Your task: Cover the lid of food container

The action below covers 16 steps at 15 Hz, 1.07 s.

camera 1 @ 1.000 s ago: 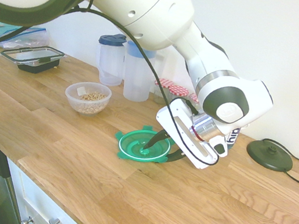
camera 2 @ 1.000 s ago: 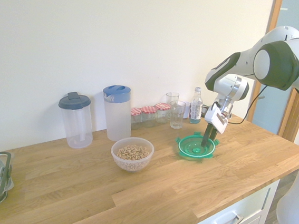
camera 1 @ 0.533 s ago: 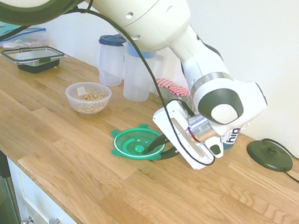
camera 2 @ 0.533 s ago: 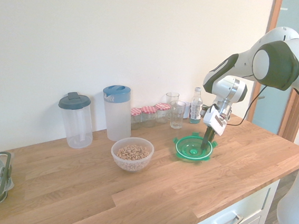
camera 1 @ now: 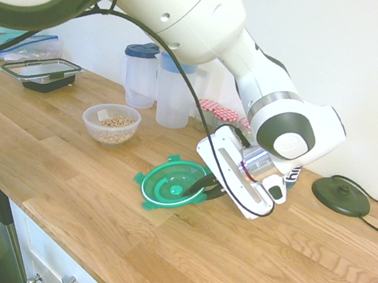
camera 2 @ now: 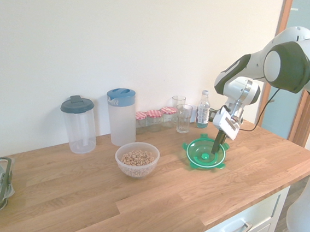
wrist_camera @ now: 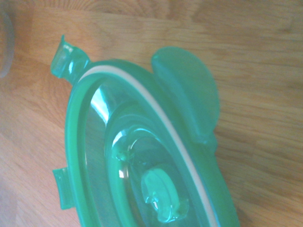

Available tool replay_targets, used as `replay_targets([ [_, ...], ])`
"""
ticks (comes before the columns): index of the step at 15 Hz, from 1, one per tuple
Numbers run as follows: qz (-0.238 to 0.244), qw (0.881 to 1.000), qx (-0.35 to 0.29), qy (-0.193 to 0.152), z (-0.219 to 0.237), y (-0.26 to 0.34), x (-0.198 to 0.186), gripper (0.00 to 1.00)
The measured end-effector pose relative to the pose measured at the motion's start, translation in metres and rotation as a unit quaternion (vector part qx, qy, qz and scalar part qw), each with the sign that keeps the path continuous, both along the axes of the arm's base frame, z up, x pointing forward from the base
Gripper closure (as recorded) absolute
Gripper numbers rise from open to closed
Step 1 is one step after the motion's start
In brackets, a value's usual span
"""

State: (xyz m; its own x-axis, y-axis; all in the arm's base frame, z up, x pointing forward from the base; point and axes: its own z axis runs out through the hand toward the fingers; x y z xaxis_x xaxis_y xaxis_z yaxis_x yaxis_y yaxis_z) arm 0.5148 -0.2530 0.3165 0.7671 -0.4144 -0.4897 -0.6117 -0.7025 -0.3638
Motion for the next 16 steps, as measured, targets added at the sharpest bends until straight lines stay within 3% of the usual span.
replay_targets([
  [4,-0.018,0.992,-0.124,0.004,0.089,-0.007,-0.007,1.0],
  [8,-0.034,0.964,-0.262,0.014,0.185,0.017,-0.017,1.0],
  [12,-0.037,0.919,-0.391,-0.004,0.242,0.088,-0.008,1.0],
  [16,-0.044,0.859,-0.51,-0.01,0.24,0.151,0.006,1.0],
])
